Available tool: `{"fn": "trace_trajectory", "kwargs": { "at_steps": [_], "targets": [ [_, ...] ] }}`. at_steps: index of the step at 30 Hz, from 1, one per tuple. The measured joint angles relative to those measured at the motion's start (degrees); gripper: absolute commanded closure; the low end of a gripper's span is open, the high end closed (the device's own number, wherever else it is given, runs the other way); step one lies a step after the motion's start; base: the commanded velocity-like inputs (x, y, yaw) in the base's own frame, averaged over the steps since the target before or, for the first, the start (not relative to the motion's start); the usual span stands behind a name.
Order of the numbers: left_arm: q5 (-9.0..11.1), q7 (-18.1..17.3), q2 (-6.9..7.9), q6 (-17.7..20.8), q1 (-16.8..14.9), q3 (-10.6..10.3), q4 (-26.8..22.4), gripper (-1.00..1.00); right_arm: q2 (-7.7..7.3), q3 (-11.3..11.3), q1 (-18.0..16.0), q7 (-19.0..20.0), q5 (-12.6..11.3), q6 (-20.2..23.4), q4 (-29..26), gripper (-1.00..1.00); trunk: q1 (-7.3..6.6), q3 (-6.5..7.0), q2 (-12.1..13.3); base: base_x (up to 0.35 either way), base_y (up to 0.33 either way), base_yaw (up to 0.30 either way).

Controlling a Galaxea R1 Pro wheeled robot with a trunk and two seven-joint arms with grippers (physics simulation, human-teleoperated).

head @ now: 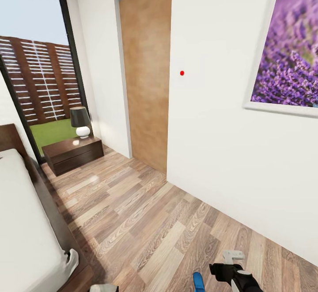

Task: In the bedroom, move the book from the bed onto either nightstand, and place the two sandals side by side next to the bed.

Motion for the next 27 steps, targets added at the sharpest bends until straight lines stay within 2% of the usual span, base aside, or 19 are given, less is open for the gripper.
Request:
{"fn": "trace_trajectory", "kwargs": {
  "at_steps": [1,2,4,9,10,12,17,21,27],
  "targets": [
    [-0.05,0.04,-0.47,0.26,0.02,-0.03,-1.88,-1.00,0.00,0.00,0.00,0.00,0.01,0.00,0.00,-1.00,0.00,0.00,0.00,0.000,0.000,0.000],
    [-0.23,0.09,-1.33,1.15,-0.01,-0.24,-5.81,-1.00,0.03,0.00,0.00,-0.01,0.02,0.00,0.00,-1.00,0.00,0.00,0.00,0.000,0.000,0.000],
    [-0.43,0.12,-2.07,2.72,0.00,-0.64,-10.71,-1.00,0.05,0.00,0.00,-0.01,0.02,0.00,0.01,-1.00,0.00,0.00,0.00,0.000,0.000,0.000],
    [-0.70,0.08,-3.02,8.61,-0.08,-2.36,-22.35,-1.00,0.08,0.00,0.00,-0.01,0.03,0.00,0.01,-1.00,0.00,0.00,0.00,0.000,0.000,0.000],
    [-0.67,0.08,-3.25,10.87,-0.19,-3.36,-25.89,-1.00,0.08,0.02,0.00,-0.01,0.04,0.00,0.01,-1.00,0.00,0.00,0.00,0.000,0.000,0.000],
    [-0.62,0.09,-3.49,12.61,-0.50,-4.38,-28.87,-1.00,0.09,0.04,0.00,-0.01,0.04,0.00,0.01,-1.00,0.00,0.00,0.00,0.000,0.000,0.000],
    [-0.51,0.11,-4.06,14.86,-2.97,-6.19,-32.69,-1.00,0.09,0.08,0.01,-0.02,0.04,0.00,0.01,-1.00,0.00,0.01,0.01,0.000,0.000,0.000],
    [-0.42,0.11,-4.23,15.39,-4.48,-6.65,-33.52,-1.00,0.09,0.08,0.01,-0.02,0.04,0.01,0.01,-1.00,0.00,0.01,0.01,0.000,0.000,0.000],
    [-0.47,0.10,-4.23,15.58,-5.16,-6.83,-33.76,-1.00,0.09,0.09,0.01,-0.02,-0.02,0.02,0.01,-1.00,0.00,0.01,0.01,0.000,0.000,0.000]
  ]
}}
